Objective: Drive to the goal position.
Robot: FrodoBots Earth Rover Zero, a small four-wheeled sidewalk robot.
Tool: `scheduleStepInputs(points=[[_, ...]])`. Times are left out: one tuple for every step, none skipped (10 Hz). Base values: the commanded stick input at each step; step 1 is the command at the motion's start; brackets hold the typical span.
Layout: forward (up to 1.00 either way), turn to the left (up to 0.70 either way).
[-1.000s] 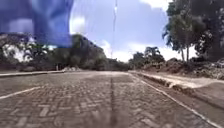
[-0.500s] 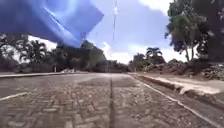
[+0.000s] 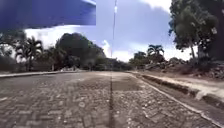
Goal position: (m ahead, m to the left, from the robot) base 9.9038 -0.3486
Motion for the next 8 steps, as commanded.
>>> scheduleStepInputs(points=[[1.00, 0.00], [1.00, 0.00], [1.00, 0.00], [1.00, 0.00], [1.00, 0.00], [1.00, 0.00], [1.00, 0.00], [1.00, 0.00]])
